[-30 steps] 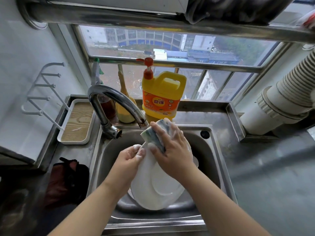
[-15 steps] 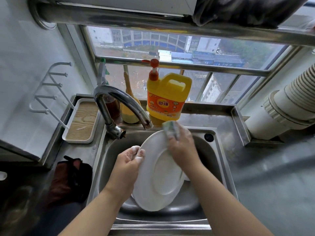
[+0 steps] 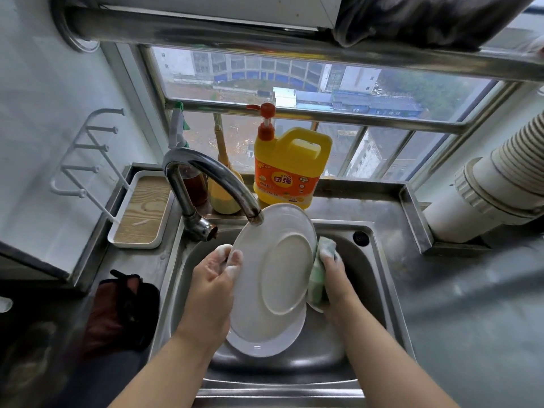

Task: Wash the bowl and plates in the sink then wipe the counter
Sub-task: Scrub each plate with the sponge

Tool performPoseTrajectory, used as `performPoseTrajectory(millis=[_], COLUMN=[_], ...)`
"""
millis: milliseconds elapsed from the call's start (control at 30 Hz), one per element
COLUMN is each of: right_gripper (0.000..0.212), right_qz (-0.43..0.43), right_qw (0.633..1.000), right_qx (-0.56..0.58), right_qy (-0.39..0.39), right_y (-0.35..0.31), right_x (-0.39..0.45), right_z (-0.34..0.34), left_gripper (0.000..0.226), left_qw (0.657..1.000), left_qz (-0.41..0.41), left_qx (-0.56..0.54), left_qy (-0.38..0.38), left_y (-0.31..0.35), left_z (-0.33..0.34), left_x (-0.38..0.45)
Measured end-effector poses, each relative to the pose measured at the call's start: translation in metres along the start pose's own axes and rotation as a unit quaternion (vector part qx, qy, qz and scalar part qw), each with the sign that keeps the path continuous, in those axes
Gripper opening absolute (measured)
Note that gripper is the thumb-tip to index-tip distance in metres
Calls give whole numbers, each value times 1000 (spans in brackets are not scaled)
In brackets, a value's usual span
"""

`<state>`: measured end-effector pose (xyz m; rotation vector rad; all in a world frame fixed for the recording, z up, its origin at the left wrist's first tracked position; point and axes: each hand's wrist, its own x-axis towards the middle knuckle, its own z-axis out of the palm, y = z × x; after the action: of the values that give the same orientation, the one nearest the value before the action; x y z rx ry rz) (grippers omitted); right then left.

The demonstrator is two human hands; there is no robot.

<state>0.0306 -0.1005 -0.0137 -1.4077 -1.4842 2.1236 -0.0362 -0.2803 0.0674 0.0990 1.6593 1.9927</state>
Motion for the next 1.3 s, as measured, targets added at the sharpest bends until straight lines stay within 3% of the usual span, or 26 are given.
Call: performPoseTrajectory(millis=[67, 167, 300, 400, 467, 600, 633, 667, 733, 767, 833, 933, 967, 1000, 1100, 1133, 1200, 1300], right_gripper=[46, 50, 51, 56, 57, 57, 57, 56, 55, 55, 55, 58, 58, 56, 52, 51, 50, 52], right_qz=[-9, -97, -197, -277, -317, -435, -432, -398, -269, -216, -214, -353, -369, -354, -180, -146, -195, -312], right_qw=[998, 995, 965, 891, 826, 730, 735, 772, 884, 917, 909, 821, 811, 823, 939, 952, 933, 875], right_qx=[61, -9, -152, -340, -456, -524, -517, -490, -380, -336, -357, -446, -450, -439, -292, -268, -301, -362], right_qy=[-5, 17, -79, -119, -99, -64, -70, -71, -38, -11, 9, -45, -60, -63, -14, -2, -14, -71], right_y=[15, 0, -30, -45, -49, -34, -32, -34, -41, -43, -40, -28, -25, -27, -37, -37, -32, -25], right_x=[-3, -8, -13, -23, -32, -54, -52, -47, -27, -19, -27, -55, -54, -46, -12, -10, -24, -43], right_z=[-4, -13, -29, -19, -2, 28, 29, 28, 21, 18, 23, 42, 43, 42, 25, 21, 26, 44], left_gripper=[24, 8, 37, 17, 22, 21, 20, 22, 27, 26, 23, 22, 21, 21, 24, 24, 23, 22], left_qw=[1000, 992, 958, 963, 969, 980, 982, 983, 986, 987, 988, 990, 991, 991, 992, 992, 991, 990], left_qz=[-8, -74, -160, -164, -147, -103, -98, -91, -77, -71, -68, -75, -76, -76, -67, -65, -59, -66], left_qx=[0, -14, 39, 62, 82, 41, 30, 27, 39, 43, 50, 21, 11, 10, 27, 39, 63, 60], left_qy=[-17, -101, -234, -207, -180, -164, -160, -155, -141, -134, -128, -120, -114, -106, -98, -100, -107, -108], left_y=[-2, -7, -1, 6, 6, -1, -3, -4, -7, -8, -10, -13, -13, -13, -11, -10, -9, -10], left_z=[-3, -21, -38, -19, -8, -3, -3, -3, -3, -3, -3, -3, -5, -5, -6, -4, -3, -3], left_x=[-2, -5, 9, 23, 31, 27, 24, 21, 18, 18, 16, 12, 11, 10, 8, 7, 8, 8])
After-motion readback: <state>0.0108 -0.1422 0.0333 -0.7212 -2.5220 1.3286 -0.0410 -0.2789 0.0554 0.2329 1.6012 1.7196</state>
